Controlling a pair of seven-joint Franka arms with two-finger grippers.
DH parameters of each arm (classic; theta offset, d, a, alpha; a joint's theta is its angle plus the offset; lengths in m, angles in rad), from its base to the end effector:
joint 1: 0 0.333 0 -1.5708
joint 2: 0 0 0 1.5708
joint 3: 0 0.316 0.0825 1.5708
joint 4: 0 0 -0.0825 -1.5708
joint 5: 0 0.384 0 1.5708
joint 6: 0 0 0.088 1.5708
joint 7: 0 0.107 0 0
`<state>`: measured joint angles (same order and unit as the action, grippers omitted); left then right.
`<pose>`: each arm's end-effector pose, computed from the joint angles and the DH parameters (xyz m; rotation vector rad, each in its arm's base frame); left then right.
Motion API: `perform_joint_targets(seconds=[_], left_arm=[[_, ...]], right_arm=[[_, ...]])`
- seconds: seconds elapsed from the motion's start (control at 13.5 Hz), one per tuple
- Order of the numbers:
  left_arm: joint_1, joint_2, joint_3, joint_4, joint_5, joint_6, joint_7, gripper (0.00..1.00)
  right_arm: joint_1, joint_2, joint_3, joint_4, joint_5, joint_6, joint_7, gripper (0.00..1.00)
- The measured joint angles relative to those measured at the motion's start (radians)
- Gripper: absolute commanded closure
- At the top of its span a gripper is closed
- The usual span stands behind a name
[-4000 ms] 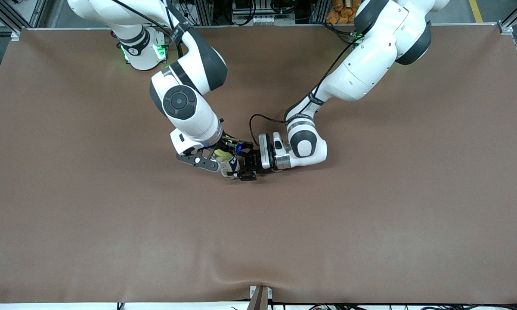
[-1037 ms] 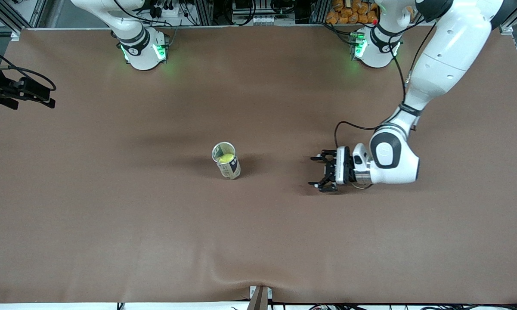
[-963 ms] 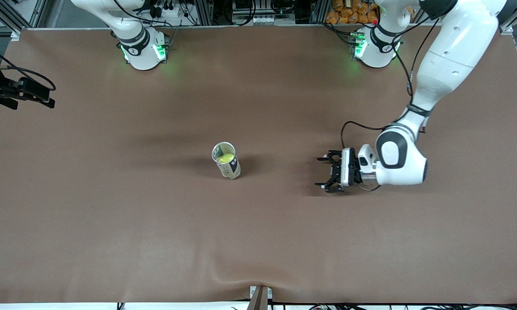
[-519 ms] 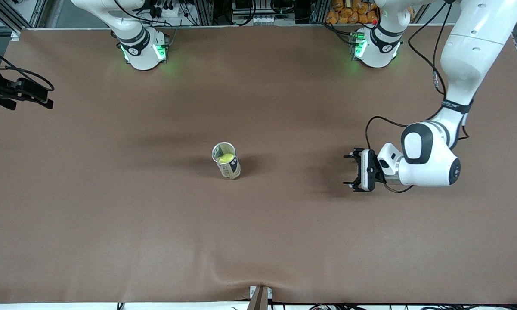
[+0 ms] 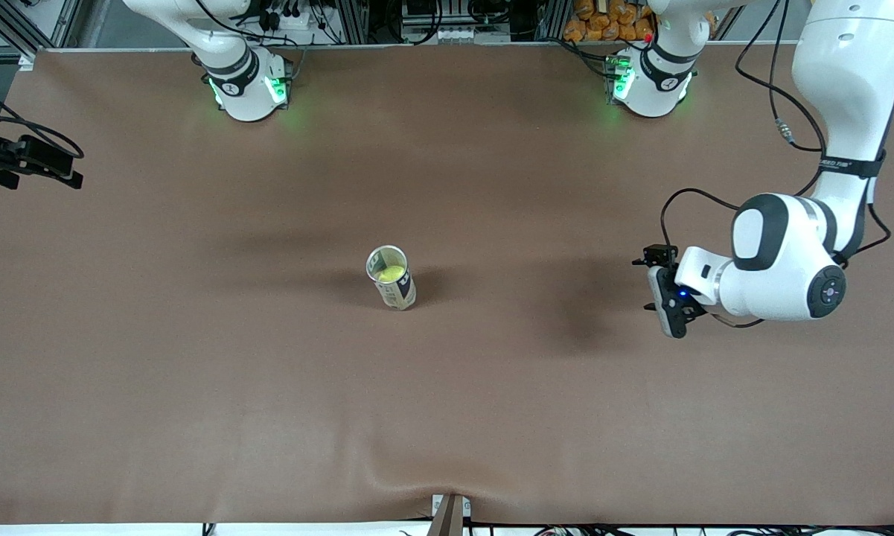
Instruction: Insert tennis ball vertically with right arm
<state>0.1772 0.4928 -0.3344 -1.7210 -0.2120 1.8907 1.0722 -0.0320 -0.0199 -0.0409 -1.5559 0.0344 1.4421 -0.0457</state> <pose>0.6234 -0.0965 0.2977 2.2816 -1.4268 -0.1566 0.5335 -0.0352 0.6317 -3.0975 0.0377 0.1421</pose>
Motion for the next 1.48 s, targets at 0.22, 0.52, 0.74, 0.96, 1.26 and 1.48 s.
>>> perform_joint_targets(seconds=[0.22,0.52,0.74,0.96,1.26,1.48], left_arm=[[-0.001,0.000,-0.007,0.074,0.097,-0.097,-0.246,0.00],[-0.002,-0.002,-0.009,0.179,0.157,-0.206,-0.513,0.00],[-0.004,-0.002,-0.012,0.196,0.176,-0.217,-0.668,0.00],[-0.004,-0.002,-0.012,0.222,0.178,-0.217,-0.748,0.00],[-0.002,-0.020,-0.011,0.243,0.178,-0.219,-0.780,0.00],[-0.001,-0.063,-0.008,0.248,0.178,-0.241,-0.849,0.00]], right_arm=[[0.000,0.000,0.000,0.000,0.000,-0.011,0.002,0.00],[0.000,0.000,0.004,0.000,0.000,-0.010,0.042,0.00],[0.000,0.000,0.005,0.000,0.000,-0.008,0.050,0.00],[0.000,0.000,0.003,0.000,0.000,-0.008,0.050,0.00],[0.000,0.000,0.004,0.000,0.000,-0.006,0.050,0.00],[0.000,0.000,0.004,0.000,0.000,-0.005,0.050,0.00]])
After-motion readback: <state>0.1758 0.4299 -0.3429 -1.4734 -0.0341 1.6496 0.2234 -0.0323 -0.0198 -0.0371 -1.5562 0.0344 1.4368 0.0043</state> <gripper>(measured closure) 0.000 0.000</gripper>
